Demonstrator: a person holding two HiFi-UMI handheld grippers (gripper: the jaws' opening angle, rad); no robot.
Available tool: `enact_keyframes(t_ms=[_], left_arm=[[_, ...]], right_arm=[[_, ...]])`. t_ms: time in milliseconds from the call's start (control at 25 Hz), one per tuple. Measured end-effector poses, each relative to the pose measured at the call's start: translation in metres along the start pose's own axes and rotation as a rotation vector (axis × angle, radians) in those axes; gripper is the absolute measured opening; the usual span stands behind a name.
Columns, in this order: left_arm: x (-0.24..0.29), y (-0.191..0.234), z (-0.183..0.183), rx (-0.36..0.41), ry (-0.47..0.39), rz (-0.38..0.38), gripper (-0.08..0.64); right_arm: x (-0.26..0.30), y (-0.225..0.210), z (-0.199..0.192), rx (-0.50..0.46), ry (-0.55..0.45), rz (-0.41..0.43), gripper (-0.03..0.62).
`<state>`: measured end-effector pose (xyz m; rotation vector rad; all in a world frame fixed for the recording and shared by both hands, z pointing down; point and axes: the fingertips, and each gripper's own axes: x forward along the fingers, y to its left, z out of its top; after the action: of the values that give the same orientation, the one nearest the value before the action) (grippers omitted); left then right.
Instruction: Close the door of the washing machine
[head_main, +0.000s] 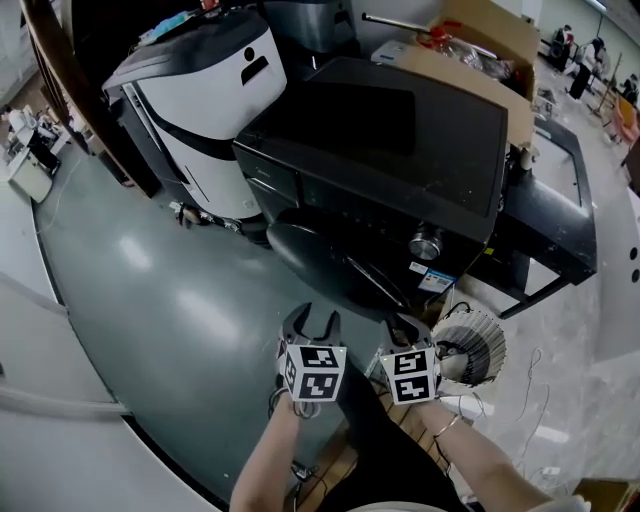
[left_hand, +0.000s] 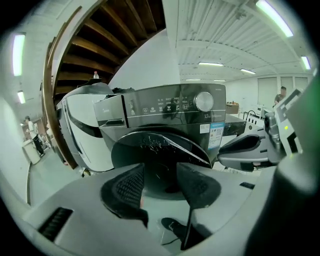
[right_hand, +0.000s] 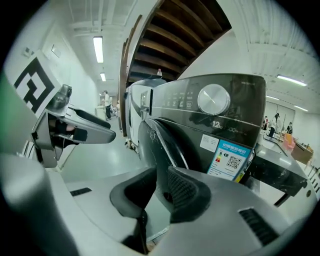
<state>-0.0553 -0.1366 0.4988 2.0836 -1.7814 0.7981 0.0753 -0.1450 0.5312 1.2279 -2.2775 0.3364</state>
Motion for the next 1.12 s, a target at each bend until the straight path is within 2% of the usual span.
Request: enact_keyframes(t_ms=[120,480,840,1120], left_arm=[[-0.023,0.006,-0.006,-0.025,-0.008,0.027,0.221],[-0.090,0.032,-0.028,-0.179,-0.043,0.123,0.212],[-0.150,0.051,-0.057,-0.233,-0.040,0.254,0.163],[-0.188,0.052,-0.081,-0.311,-0.035,0.334,0.123]], right_arm=[[-0.016,0.012,0.005,-0.009,-0.017,0.029,0.060],[-0.052,0.048,0.017,-0.057,-0.053,0.115,0.028],[-0.079,0.072,0.038,-0.082,-0.111,0.178,0.008],[-0.100,0.082,0.048,-0.078,-0.140,0.223,0.008]])
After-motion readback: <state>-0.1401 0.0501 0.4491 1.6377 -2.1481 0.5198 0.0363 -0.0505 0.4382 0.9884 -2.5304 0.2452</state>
